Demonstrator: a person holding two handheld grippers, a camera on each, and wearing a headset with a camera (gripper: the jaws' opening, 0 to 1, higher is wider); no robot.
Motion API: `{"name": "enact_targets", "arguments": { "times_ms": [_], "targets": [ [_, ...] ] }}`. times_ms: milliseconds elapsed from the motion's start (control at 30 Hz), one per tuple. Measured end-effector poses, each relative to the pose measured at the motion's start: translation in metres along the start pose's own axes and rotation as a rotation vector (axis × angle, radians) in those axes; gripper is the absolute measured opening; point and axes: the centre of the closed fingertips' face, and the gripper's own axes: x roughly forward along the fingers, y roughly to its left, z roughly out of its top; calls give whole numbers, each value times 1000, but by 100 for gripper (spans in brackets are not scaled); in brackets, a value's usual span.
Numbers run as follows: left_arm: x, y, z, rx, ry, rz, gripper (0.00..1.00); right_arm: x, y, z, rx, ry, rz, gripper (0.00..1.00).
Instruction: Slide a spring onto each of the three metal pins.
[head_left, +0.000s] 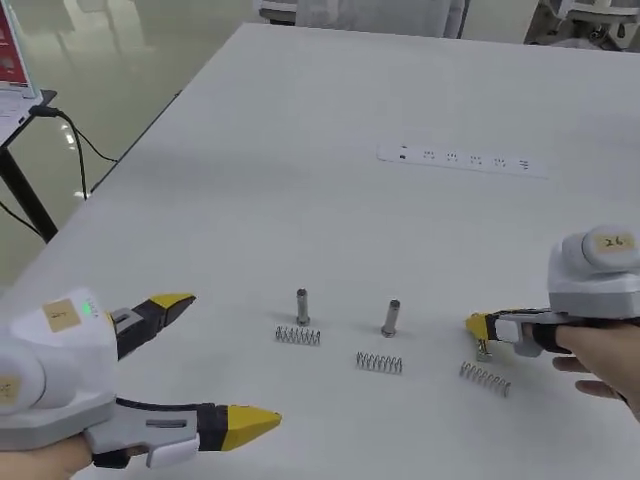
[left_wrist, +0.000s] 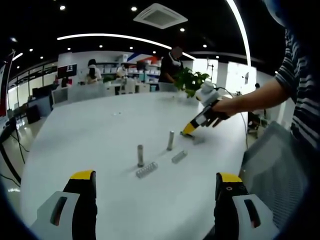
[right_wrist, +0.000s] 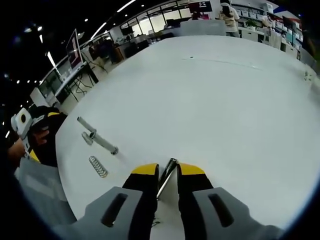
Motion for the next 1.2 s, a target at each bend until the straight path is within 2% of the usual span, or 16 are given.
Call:
{"name": "enact_targets", "arguments": {
  "times_ms": [233,267,500,733,1200],
  "targets": [
    [0,1,1,1,3,0,96,4,1,-3,-34,23,-9,9],
    [0,1,1,-1,3,0,96,4,1,0,-45,3,-8,9],
    [0,-1,-2,-3,17,-8,96,3,-2,-1,-17,12,-24,5],
    [0,0,-3,-3,20,-10,96,1,-2,-6,-9,16,-6,5],
    [2,-3,-3,0,22,-18,96,-8,1,-8,-14,-16,7,5]
  ]
}}
